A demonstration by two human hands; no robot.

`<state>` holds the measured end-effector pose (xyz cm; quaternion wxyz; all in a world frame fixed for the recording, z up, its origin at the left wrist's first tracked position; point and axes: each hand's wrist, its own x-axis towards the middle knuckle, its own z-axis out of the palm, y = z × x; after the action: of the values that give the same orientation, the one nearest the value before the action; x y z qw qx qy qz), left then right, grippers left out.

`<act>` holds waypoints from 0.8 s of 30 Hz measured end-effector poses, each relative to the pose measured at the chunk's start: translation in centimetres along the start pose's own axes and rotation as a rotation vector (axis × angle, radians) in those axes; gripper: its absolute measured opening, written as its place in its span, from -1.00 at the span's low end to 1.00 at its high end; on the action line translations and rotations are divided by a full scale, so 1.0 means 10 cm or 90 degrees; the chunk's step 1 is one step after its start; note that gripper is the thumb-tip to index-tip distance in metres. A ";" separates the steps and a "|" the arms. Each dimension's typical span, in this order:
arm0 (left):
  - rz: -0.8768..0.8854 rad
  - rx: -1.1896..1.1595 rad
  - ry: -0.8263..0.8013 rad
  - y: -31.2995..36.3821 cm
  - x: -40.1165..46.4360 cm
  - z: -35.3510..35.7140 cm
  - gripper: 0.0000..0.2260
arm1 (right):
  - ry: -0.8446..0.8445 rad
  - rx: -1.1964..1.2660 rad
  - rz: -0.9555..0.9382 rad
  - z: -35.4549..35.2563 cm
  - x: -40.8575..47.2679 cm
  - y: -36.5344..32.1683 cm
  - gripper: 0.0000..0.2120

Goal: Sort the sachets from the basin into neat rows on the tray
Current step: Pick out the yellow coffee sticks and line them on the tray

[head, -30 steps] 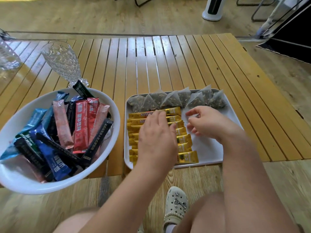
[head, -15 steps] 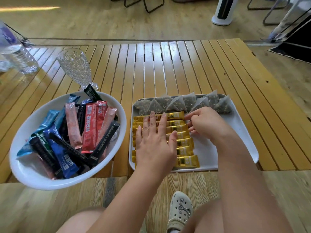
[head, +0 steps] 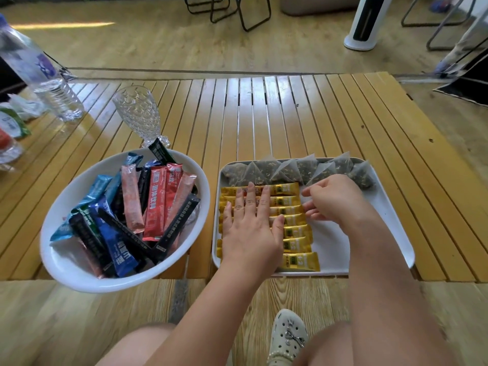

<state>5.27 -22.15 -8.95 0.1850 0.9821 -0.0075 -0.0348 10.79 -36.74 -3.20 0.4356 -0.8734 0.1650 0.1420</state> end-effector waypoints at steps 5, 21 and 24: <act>0.009 -0.019 -0.001 0.00 0.01 -0.01 -0.46 | 0.028 -0.012 0.010 0.03 -0.02 -0.03 -0.74; 0.056 -0.007 -0.037 -0.03 -0.06 -0.04 -0.46 | 0.061 -0.030 0.090 0.12 -0.13 -0.03 -0.77; 0.053 0.002 -0.044 -0.03 -0.06 -0.04 -0.46 | 0.023 -0.050 0.117 0.12 -0.16 0.02 -0.77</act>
<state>4.72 -21.76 -8.67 0.1844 0.9794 -0.0548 -0.0614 9.13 -35.59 -3.38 0.3830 -0.8735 0.2463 0.1720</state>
